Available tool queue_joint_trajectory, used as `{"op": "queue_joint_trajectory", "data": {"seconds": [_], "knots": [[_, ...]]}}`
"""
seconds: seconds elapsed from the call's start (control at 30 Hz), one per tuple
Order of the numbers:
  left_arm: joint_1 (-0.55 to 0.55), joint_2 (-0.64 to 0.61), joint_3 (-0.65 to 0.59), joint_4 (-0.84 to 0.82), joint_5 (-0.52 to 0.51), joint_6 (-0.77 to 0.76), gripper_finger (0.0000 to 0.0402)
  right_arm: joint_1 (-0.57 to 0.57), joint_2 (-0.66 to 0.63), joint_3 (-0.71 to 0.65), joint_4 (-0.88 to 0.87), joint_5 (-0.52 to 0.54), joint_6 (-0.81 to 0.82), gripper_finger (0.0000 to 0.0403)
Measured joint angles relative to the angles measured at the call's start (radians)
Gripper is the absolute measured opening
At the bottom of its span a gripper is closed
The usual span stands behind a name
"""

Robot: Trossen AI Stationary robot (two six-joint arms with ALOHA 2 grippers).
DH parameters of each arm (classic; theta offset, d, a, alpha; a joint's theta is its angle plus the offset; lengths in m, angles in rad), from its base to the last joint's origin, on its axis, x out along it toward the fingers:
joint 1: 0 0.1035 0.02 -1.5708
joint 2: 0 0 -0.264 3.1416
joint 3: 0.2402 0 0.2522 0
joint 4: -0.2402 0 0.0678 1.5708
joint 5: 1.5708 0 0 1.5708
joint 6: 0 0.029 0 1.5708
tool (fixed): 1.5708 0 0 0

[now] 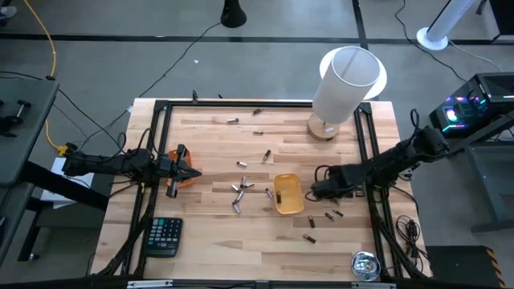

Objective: Sort batteries
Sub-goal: Put the black battery into the yellow bin

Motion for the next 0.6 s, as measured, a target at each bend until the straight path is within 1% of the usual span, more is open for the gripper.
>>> {"op": "queue_joint_trajectory", "data": {"seconds": [0.07, 0.13, 0.2, 0.27, 0.3, 0.37, 0.4, 0.5, 0.53, 0.57, 0.6], "knots": [[0.000, 0.000, 0.000, 0.000, 0.000, 0.000, 0.0000, -0.015, -0.007, -0.043, 0.067, -0.009, -0.027, 0.0183], [0.000, 0.000, 0.000, 0.000, 0.000, 0.000, 0.0000, -0.021, -0.009, -0.059, 0.091, -0.031, -0.051, 0.0159], [0.000, 0.000, 0.000, 0.001, -0.001, 0.000, 0.0000, -0.009, -0.007, -0.048, 0.076, -0.025, -0.062, 0.0108], [0.000, 0.000, 0.000, 0.002, 0.000, 0.000, 0.0000, 0.002, -0.009, -0.009, 0.019, -0.003, -0.096, 0.0038], [0.000, 0.002, 0.000, 0.004, -0.001, 0.000, 0.0000, 0.005, -0.016, 0.009, -0.014, 0.011, -0.110, 0.0022], [0.000, 0.003, 0.000, -0.001, 0.000, 0.000, 0.0000, -0.007, -0.039, 0.055, -0.095, 0.056, -0.120, 0.0020], [0.000, 0.003, 0.000, -0.001, 0.000, 0.000, 0.0000, -0.014, -0.052, 0.091, -0.099, 0.093, -0.128, 0.0020], [0.000, 0.002, 0.000, 0.000, 0.000, 0.000, 0.0000, -0.015, -0.077, 0.191, -0.128, 0.254, -0.147, 0.0007], [0.000, 0.002, 0.000, 0.001, 0.000, 0.000, 0.0000, -0.015, -0.081, 0.220, -0.108, 0.302, -0.173, 0.0007], [0.000, 0.003, 0.000, 0.003, 0.000, 0.000, 0.0000, -0.015, -0.082, 0.252, -0.043, 0.329, -0.208, 0.0009], [0.000, 0.004, 0.000, 0.003, 0.000, 0.000, 0.0000, -0.019, -0.082, 0.277, 0.034, 0.335, -0.251, 0.0010]]}}
